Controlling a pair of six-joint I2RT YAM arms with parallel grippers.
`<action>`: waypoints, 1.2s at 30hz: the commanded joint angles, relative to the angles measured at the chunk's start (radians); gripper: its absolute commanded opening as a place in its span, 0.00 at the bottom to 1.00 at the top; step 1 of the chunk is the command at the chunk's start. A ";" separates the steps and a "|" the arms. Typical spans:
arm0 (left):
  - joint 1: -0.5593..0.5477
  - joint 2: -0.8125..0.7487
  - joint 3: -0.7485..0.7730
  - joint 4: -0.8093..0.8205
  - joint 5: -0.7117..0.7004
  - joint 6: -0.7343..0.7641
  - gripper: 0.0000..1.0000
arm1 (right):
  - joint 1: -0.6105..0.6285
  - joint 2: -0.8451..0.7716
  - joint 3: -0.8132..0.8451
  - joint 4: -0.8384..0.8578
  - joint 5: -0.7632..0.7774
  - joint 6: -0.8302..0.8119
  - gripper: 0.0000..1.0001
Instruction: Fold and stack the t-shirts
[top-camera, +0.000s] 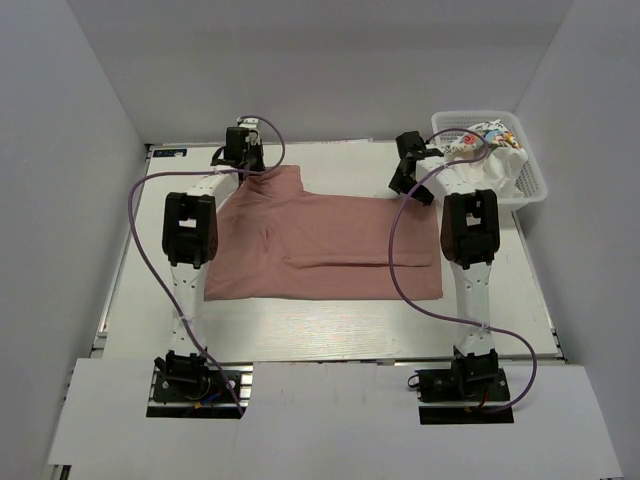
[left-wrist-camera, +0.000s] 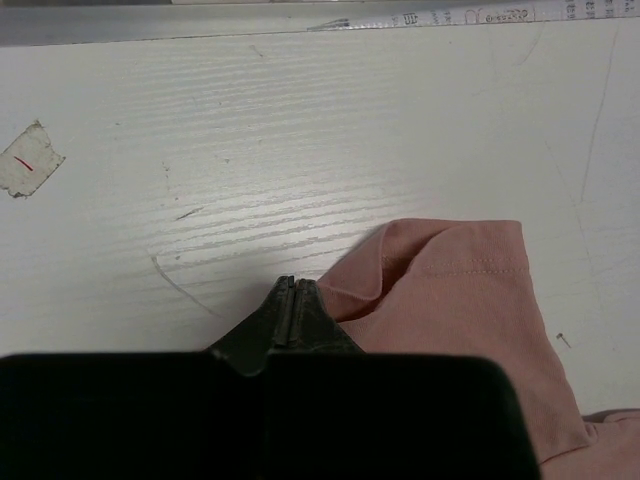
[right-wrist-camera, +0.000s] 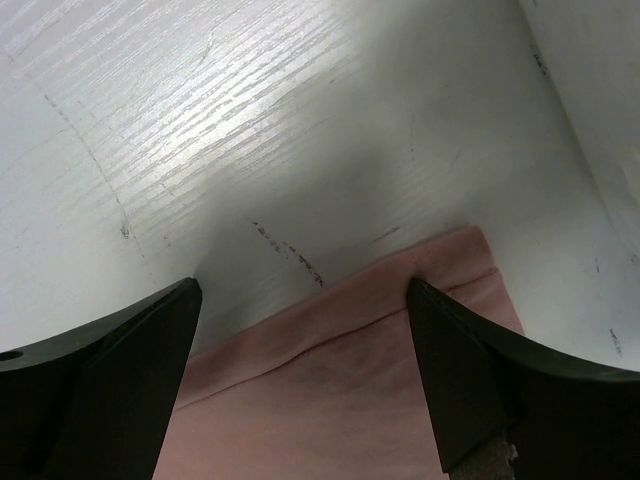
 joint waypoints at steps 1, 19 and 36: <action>-0.003 -0.125 -0.026 0.042 0.019 -0.001 0.00 | -0.015 0.022 -0.007 -0.029 -0.005 0.038 0.86; -0.003 -0.326 -0.246 0.097 0.028 -0.031 0.00 | -0.004 -0.151 -0.197 0.091 -0.037 -0.008 0.00; -0.003 -1.024 -1.065 0.290 0.091 -0.308 0.00 | 0.029 -0.586 -0.657 0.284 -0.025 -0.085 0.00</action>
